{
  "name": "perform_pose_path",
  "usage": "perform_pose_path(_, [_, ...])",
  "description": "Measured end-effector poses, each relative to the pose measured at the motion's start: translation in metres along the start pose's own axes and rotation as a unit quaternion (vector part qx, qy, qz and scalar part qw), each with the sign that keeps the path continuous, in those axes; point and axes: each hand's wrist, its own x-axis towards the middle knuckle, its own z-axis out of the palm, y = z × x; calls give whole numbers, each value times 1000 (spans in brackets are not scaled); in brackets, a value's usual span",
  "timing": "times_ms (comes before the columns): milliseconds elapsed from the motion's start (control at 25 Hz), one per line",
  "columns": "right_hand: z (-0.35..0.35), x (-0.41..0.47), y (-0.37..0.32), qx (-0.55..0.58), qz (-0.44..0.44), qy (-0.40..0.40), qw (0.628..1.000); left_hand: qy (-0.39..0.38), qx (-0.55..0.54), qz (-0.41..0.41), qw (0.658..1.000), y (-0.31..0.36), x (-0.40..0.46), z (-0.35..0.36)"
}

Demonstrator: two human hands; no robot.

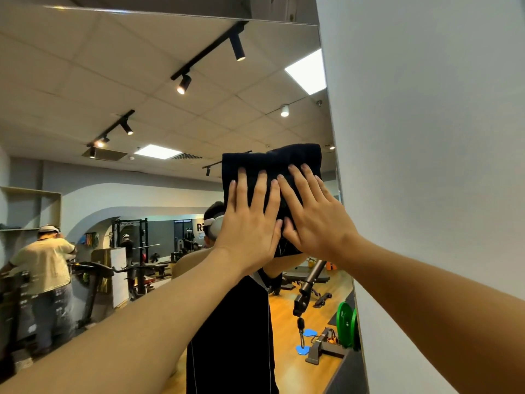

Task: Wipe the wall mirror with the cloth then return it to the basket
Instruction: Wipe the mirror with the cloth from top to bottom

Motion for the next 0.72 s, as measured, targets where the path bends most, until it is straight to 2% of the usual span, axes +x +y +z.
perform_pose_path(360, [11,-30,36,9,36,4,999,15,-13,23,1000,44,15,8])
perform_pose_path(720, [19,-57,31,55,68,12,996,20,-49,35,998,57,0,12])
